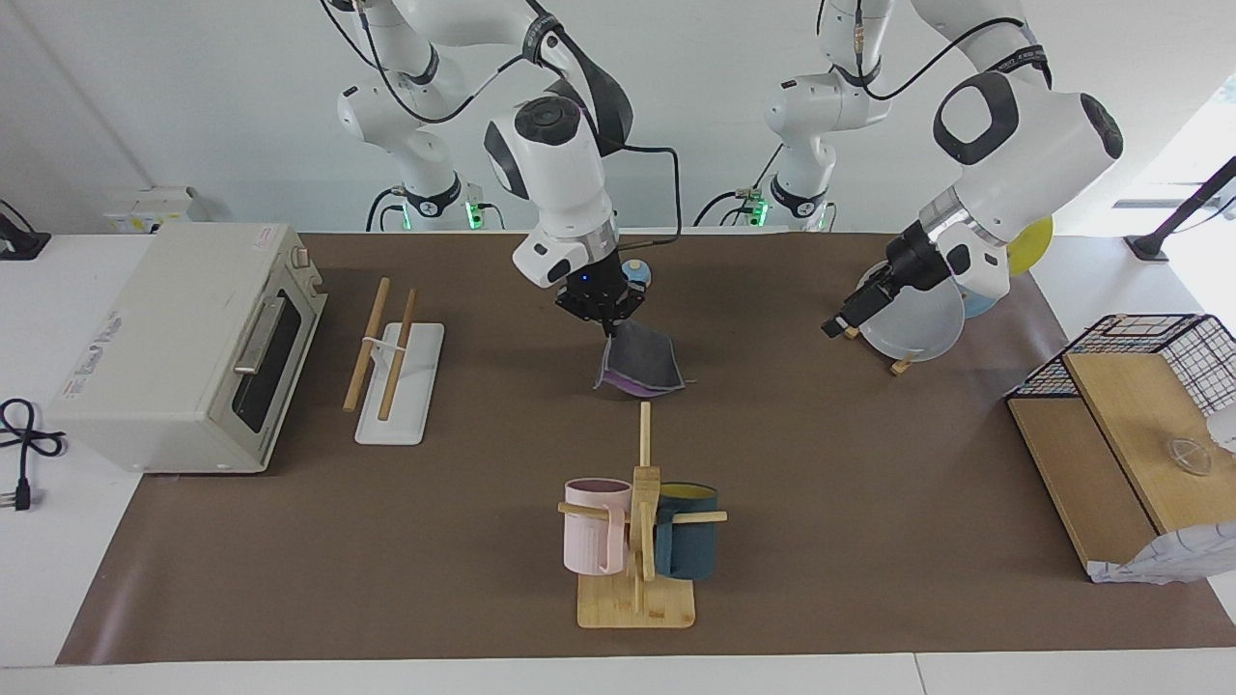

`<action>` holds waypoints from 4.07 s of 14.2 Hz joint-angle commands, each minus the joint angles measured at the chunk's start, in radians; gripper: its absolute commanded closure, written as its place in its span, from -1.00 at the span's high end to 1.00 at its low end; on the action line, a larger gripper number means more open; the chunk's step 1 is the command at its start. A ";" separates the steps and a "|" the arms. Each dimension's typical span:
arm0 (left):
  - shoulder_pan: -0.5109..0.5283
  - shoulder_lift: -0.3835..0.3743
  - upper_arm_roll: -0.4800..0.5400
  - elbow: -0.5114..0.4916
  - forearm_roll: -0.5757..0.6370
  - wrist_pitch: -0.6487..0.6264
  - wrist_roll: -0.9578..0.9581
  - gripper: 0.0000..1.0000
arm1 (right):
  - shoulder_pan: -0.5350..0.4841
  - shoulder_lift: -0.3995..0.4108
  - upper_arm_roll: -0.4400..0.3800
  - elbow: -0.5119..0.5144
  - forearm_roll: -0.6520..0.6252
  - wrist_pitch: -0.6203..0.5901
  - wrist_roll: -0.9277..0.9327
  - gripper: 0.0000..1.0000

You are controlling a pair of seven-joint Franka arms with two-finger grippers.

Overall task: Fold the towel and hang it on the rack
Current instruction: 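Carry the towel with the right gripper to the wooden dowel rack, then drape the towel over the dowels with the right gripper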

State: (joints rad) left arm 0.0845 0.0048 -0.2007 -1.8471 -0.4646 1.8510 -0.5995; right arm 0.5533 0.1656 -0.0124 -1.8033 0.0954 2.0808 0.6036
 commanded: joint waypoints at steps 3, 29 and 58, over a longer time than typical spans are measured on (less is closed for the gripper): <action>0.032 -0.022 -0.002 -0.030 0.173 0.013 0.329 1.00 | -0.146 -0.081 0.009 -0.010 -0.059 -0.140 -0.142 -1.00; -0.189 -0.016 0.153 0.186 0.486 -0.288 0.607 1.00 | -0.589 -0.313 0.006 -0.254 -0.194 -0.236 -0.798 -1.00; -0.186 -0.029 0.150 0.186 0.417 -0.273 0.609 1.00 | -0.659 -0.374 0.008 -0.417 -0.177 -0.057 -0.870 1.00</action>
State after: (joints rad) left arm -0.0877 -0.0091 -0.0624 -1.6527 -0.0358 1.5820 0.0072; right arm -0.1013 -0.1920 -0.0166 -2.2299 -0.0807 2.0230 -0.2846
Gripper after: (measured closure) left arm 0.000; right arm 0.507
